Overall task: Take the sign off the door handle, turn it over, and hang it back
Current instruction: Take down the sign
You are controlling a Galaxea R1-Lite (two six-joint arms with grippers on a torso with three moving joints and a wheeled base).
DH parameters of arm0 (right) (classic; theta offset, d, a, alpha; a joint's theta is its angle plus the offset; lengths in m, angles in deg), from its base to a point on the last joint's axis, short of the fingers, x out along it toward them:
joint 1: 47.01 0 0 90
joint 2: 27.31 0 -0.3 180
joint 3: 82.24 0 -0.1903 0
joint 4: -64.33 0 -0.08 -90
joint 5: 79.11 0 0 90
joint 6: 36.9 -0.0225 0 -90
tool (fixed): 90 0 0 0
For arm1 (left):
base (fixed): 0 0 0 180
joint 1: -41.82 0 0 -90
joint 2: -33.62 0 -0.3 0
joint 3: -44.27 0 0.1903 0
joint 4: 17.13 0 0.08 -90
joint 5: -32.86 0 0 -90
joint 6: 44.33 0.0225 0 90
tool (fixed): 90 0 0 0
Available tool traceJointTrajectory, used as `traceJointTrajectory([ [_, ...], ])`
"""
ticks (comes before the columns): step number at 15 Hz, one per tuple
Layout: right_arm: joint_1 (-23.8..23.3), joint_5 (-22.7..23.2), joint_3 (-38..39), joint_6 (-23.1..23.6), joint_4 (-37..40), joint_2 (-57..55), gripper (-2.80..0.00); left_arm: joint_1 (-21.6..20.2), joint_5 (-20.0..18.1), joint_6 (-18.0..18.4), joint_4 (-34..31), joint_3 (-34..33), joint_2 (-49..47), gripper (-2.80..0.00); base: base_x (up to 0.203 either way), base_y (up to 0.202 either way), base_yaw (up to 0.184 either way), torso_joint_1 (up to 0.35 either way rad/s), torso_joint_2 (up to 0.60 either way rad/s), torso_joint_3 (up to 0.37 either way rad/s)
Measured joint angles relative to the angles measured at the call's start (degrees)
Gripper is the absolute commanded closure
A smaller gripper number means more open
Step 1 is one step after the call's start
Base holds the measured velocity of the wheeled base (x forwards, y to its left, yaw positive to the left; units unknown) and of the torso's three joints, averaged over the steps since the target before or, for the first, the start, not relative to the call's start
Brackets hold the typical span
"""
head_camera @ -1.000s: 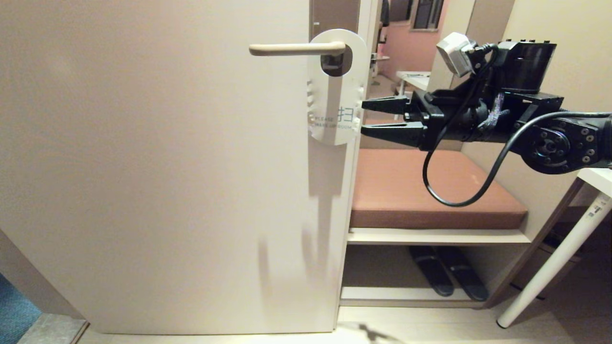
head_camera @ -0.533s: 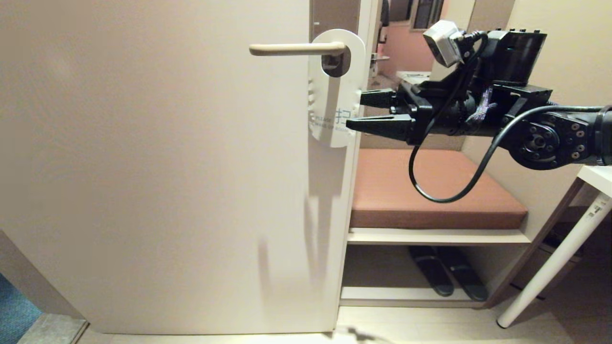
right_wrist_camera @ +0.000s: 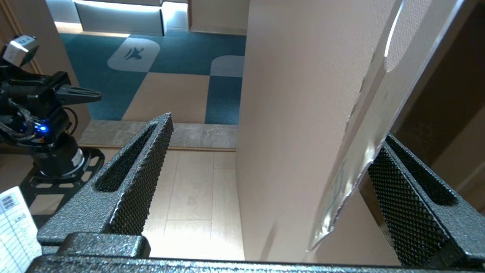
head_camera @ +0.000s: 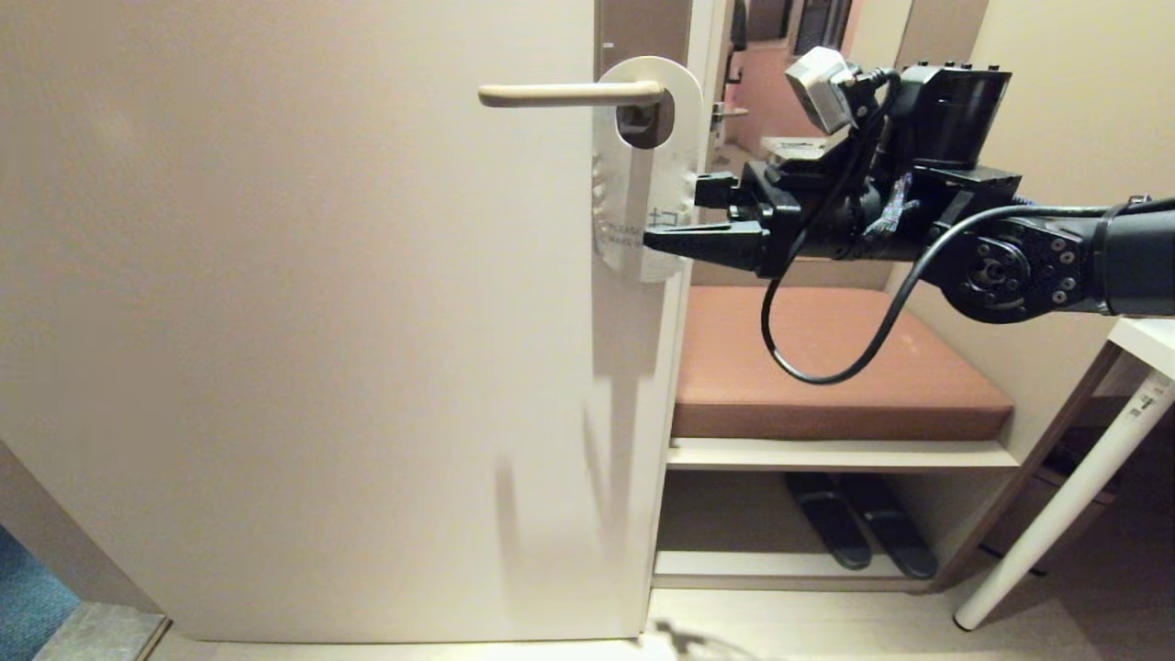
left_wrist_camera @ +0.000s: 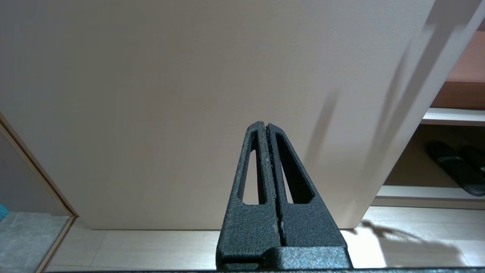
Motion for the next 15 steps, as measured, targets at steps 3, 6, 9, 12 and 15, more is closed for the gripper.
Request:
traceJointTrajectory([
  [3,-0.02,-1.26,-0.66,-0.30,0.00,-1.12,-2.80,0.00,0.02,0.02,-0.02,0.00,0.00,0.00,0.000,0.000,0.000,0.000,0.00,0.000],
  [6,0.02,-2.94,-2.54,-1.55,0.16,-2.58,-2.80,0.00,-0.01,0.02,0.00,0.00,0.00,0.00,0.000,0.000,0.000,0.000,0.00,0.000],
  [9,0.07,-2.99,-4.65,-4.86,0.07,-3.92,-2.80,-0.02,0.02,0.00,0.00,0.00,0.00,0.00,0.000,0.000,0.000,0.000,0.00,0.000],
  [12,0.07,-2.99,-5.34,-5.03,0.02,-4.99,-2.80,0.00,0.00,0.02,0.00,0.00,0.00,0.00,0.000,0.000,0.000,0.000,0.00,0.000],
  [15,0.14,-2.92,-5.49,-4.60,-1.30,-5.63,-2.80,0.00,0.00,0.04,0.00,0.00,0.00,0.00,0.000,0.000,0.000,0.000,0.00,0.000],
])
